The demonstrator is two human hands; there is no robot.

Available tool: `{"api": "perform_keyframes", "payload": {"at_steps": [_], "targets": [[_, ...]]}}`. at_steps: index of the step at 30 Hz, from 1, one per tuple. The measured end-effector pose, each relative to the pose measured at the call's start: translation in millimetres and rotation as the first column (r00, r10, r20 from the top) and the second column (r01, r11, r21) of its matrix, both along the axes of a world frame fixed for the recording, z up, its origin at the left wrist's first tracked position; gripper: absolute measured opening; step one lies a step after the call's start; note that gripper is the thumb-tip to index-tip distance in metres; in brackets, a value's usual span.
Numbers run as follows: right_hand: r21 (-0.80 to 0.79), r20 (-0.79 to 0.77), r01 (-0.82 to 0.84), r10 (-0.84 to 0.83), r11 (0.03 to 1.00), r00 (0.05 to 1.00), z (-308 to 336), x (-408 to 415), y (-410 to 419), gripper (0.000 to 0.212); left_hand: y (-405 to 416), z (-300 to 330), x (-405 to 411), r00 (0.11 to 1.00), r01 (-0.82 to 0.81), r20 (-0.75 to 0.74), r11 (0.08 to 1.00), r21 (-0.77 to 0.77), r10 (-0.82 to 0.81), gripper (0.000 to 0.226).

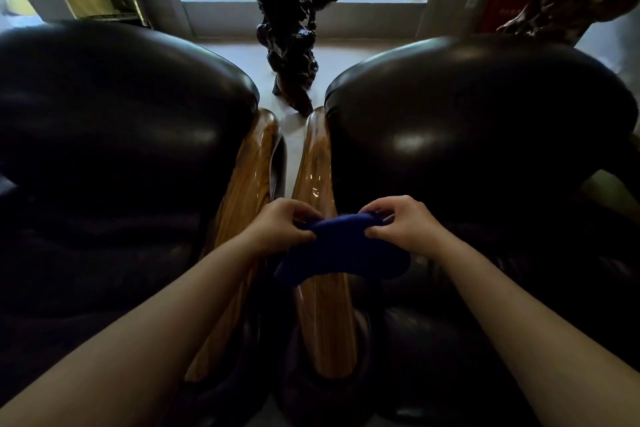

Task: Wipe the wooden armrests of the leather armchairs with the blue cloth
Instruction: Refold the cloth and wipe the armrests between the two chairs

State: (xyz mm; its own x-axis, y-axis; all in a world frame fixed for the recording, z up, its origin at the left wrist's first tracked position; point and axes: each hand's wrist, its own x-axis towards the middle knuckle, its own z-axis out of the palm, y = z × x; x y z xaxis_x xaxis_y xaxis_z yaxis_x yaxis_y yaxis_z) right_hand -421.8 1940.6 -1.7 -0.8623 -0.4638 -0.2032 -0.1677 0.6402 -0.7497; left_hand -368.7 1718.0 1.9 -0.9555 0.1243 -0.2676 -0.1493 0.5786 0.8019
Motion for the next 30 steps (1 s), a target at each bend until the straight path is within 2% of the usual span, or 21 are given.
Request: {"api": "perform_keyframes", "payload": {"at_steps": [5, 12, 17, 20, 23, 26, 30], "targets": [[0.033, 0.059, -0.023, 0.021, 0.999, 0.998, -42.3, 15.1, -6.4, 0.03, -2.7, -40.2, 13.1, 0.997, 0.002, 0.072, 1.0, -0.02, -0.001, 0.029], [0.099, 0.16, 0.02, -0.036, 0.995, 0.987, -127.7, 39.7, -14.4, 0.034, 2.7, -103.0, 40.4, 0.992, 0.023, 0.127, 0.995, -0.096, -0.011, 0.03], [0.081, -0.011, 0.098, -0.097, 0.992, 0.995, -173.1, 28.3, -26.0, 0.034, 1.3, -143.8, 36.1, 0.996, -0.059, -0.071, 0.986, -0.157, 0.048, 0.032], [0.045, -0.064, 0.165, -0.162, 0.985, 0.985, -204.8, 14.3, -36.9, 0.047, 3.0, -184.7, 23.2, 0.982, -0.131, -0.159, 0.976, -0.177, 0.103, 0.041], [-0.004, -0.213, 0.353, -0.345, 0.936, 0.914, -243.6, 14.0, -44.7, 0.055, 8.4, -228.9, 7.4, 0.931, -0.299, -0.271, 0.937, -0.182, 0.245, 0.058], [0.036, -0.446, 0.437, -0.377, 0.899, 0.812, -278.7, 31.1, -51.7, 0.056, 21.6, -265.4, 5.5, 0.841, -0.437, -0.457, 0.863, -0.254, 0.291, 0.054], [0.109, -0.468, 0.414, -0.321, 0.904, 0.823, -310.2, 23.4, -73.2, 0.061, 42.1, -304.5, -6.2, 0.861, -0.444, -0.434, 0.807, -0.389, 0.265, 0.057]]}}
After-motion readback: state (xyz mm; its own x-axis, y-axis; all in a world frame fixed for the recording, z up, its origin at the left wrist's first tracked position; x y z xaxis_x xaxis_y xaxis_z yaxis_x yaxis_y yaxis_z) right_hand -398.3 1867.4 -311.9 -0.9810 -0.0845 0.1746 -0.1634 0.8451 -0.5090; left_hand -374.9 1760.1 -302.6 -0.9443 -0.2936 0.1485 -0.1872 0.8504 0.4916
